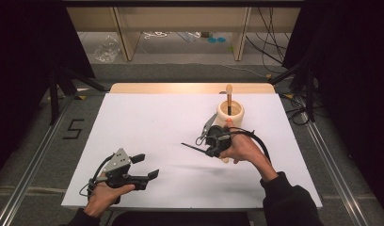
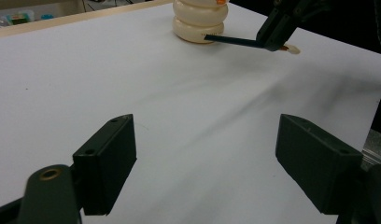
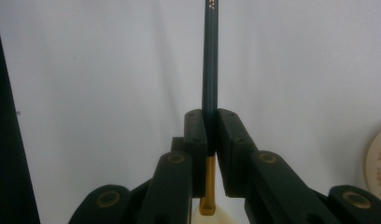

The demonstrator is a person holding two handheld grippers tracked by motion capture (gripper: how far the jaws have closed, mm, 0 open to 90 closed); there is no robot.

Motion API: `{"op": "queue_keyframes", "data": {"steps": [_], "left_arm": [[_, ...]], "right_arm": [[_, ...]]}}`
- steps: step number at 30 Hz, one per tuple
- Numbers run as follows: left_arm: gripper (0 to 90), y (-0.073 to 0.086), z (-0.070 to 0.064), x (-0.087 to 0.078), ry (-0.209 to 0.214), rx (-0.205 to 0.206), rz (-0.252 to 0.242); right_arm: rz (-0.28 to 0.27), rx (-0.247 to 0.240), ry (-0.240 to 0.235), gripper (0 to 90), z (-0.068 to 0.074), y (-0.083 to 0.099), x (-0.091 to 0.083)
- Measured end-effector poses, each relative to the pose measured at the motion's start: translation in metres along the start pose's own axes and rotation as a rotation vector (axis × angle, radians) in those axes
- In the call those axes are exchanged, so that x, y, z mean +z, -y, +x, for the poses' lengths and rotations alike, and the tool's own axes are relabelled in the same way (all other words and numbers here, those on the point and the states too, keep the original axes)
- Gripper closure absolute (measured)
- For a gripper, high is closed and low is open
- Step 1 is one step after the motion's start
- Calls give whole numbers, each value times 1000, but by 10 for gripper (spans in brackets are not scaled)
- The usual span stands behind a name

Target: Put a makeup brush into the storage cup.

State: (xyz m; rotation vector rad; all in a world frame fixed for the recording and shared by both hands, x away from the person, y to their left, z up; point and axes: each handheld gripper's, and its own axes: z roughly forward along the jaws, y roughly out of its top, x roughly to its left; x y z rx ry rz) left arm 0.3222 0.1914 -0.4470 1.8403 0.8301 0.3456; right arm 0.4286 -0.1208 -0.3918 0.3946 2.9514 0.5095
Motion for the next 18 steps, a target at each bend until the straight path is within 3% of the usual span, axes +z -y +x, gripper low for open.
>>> {"op": "queue_keyframes", "data": {"steps": [6, 18], "left_arm": [[199, -1, 0, -1, 18, 12, 2], [276, 0, -13, 4, 156, 72, 26]], "right_arm": [[-21, -92, -9, 831, 24, -16, -6], [0, -221, -57, 831, 64, -39, -1]]}}
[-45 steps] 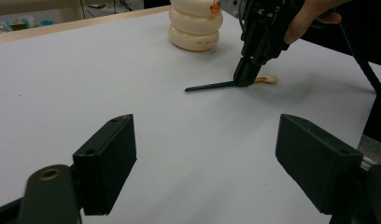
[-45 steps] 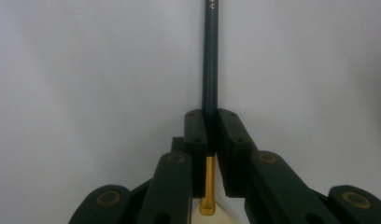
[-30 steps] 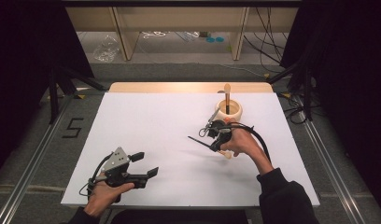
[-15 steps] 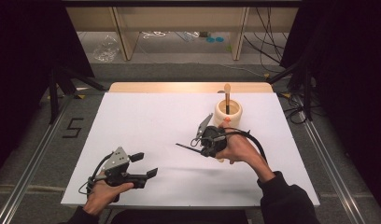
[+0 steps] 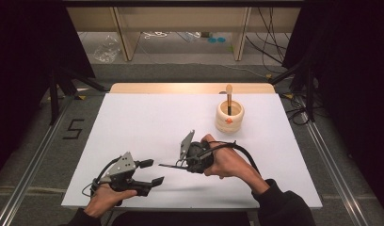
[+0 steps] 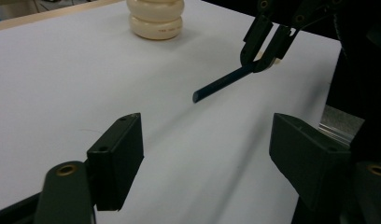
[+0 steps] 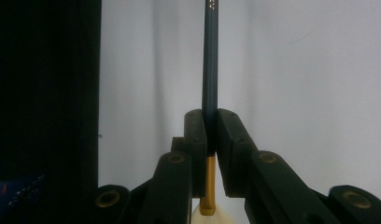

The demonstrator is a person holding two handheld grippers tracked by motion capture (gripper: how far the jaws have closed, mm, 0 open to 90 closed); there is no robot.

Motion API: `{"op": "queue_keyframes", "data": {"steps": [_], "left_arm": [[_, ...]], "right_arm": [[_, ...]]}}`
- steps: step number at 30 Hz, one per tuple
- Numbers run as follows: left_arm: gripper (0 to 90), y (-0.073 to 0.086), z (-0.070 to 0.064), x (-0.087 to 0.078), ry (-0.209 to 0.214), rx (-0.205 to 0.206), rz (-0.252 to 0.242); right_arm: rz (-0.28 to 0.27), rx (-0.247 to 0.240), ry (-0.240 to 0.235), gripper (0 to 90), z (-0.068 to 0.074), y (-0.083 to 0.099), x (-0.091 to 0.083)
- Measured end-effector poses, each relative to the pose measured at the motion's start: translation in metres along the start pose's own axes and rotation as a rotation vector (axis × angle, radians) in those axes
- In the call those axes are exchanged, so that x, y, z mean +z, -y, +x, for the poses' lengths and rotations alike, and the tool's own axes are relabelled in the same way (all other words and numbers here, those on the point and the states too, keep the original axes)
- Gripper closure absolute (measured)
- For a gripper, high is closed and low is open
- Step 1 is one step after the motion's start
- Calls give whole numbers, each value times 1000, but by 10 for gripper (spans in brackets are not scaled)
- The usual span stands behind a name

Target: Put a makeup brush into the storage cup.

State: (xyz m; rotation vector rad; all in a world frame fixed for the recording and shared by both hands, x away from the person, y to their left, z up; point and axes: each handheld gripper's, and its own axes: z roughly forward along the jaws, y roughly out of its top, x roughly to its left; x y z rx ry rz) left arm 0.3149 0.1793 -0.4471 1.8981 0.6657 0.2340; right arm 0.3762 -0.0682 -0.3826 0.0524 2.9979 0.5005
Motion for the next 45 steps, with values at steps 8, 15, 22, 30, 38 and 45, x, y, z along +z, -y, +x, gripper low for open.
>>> {"op": "queue_keyframes", "data": {"steps": [8, 15, 22, 30, 38, 45], "left_arm": [[406, 0, -4, 2, 58, 21, 3], [510, 0, -7, 2, 102, 42, 13], [601, 0, -9, 1, 124, 60, 20], [679, 0, -7, 1, 156, 82, 19], [715, 1, -8, 1, 177, 57, 46], [737, 1, -7, 0, 209, 45, 51]], "right_arm": [[-2, -49, -9, 831, 7, -7, 6], [10, -67, -24, 831, 13, -10, 7], [11, -105, -36, 831, 19, -14, 10], [12, -132, -38, 831, 22, -16, 9], [19, -151, -44, 832, 24, -17, 7], [15, -164, -52, 832, 26, -17, 7]]}}
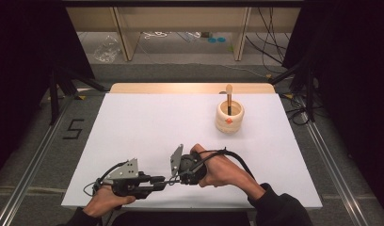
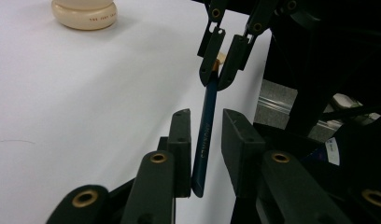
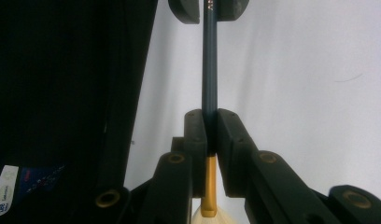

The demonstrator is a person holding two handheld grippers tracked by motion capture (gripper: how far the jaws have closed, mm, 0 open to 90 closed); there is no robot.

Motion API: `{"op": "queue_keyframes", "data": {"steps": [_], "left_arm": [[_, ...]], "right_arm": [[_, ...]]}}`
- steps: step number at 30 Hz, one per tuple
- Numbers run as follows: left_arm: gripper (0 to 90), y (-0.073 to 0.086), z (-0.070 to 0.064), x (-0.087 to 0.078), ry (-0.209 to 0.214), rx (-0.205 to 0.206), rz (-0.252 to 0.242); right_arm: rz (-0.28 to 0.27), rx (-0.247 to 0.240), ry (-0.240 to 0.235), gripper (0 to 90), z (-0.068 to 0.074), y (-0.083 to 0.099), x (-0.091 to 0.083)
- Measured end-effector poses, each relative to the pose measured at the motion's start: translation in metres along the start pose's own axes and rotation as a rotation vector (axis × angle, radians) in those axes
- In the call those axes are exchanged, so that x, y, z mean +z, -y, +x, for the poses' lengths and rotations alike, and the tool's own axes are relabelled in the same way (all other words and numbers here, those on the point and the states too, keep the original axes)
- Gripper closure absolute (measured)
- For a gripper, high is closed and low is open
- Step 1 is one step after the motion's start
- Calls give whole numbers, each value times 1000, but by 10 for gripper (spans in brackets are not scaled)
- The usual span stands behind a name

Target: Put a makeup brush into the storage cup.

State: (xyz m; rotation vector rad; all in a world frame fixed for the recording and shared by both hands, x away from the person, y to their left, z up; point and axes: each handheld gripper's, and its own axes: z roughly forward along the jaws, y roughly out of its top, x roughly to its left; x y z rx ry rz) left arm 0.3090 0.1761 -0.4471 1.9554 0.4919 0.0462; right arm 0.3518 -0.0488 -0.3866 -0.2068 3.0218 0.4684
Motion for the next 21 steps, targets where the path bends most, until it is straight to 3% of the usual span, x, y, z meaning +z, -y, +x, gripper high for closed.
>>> {"op": "queue_keyframes", "data": {"steps": [1, 2, 3, 6, 21], "left_arm": [[743, -1, 2, -1, 10, 27, -1], [757, 0, 1, -1, 14, -2, -5], [764, 0, 2, -1, 21, 16, -4], [783, 0, 1, -1, 30, -10, -12], [844, 0, 2, -2, 70, -2, 12]], "right_arm": [[-1, -3, 0, 832, 0, 0, 0], [-3, -5, -4, 832, 0, 0, -1], [-3, -6, -5, 831, 1, 0, -1], [-7, -24, -6, 831, 0, 0, -2], [-14, -67, -24, 828, 0, 2, -1]]}}
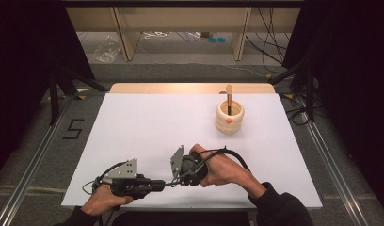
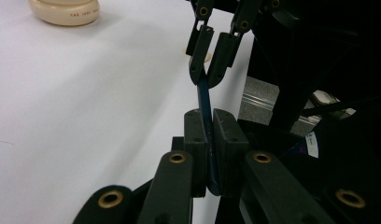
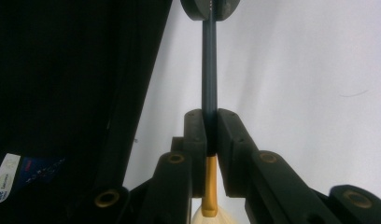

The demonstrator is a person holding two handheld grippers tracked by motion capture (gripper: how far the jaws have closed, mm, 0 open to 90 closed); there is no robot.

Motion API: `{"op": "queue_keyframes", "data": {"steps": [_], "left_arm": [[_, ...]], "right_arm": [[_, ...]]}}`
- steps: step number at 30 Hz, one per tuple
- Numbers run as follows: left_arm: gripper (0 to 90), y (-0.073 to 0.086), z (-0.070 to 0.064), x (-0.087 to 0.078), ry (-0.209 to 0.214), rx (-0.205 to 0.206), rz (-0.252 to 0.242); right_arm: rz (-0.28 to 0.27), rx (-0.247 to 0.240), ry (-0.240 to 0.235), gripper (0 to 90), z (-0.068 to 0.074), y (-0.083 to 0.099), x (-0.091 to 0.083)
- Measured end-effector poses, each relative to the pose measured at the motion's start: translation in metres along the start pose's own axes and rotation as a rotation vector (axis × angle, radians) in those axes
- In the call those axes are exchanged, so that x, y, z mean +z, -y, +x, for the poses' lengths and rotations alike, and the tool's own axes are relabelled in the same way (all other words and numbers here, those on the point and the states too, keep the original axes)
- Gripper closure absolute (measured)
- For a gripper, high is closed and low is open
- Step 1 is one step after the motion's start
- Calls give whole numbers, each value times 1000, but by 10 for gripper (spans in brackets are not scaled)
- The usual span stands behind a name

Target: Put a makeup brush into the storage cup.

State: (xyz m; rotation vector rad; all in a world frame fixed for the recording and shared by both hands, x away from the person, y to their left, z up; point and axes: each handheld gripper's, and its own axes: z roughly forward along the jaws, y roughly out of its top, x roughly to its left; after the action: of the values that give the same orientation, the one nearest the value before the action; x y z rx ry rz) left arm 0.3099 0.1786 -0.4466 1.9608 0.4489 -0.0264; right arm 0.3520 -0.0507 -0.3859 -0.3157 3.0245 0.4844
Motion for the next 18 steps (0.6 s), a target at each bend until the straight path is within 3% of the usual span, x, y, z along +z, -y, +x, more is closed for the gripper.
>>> {"op": "queue_keyframes", "data": {"steps": [2, 4, 7, 9, 10, 12, 18], "left_arm": [[845, 0, 0, 0, -14, 7, 7], [845, 0, 0, -1, -50, 3, 19], [845, 0, 1, -2, -70, -16, 9], [846, 0, 2, -3, -73, -13, 8], [846, -1, 1, -3, -101, -3, 2], [847, -4, 2, -6, -110, 3, 4], [847, -7, 2, -12, -129, -13, -49]], "right_arm": [[-20, -22, -1, 811, -3, 1, 1], [-25, -10, 5, 782, -4, 3, -1], [-43, 8, 32, 733, -6, 4, -4], [-57, 16, 39, 745, -7, 5, -7], [-62, 20, 37, 757, -7, 6, -8], [-97, 6, 42, 763, -10, 6, -6], [-144, 42, 72, 734, -14, 14, -23]]}}
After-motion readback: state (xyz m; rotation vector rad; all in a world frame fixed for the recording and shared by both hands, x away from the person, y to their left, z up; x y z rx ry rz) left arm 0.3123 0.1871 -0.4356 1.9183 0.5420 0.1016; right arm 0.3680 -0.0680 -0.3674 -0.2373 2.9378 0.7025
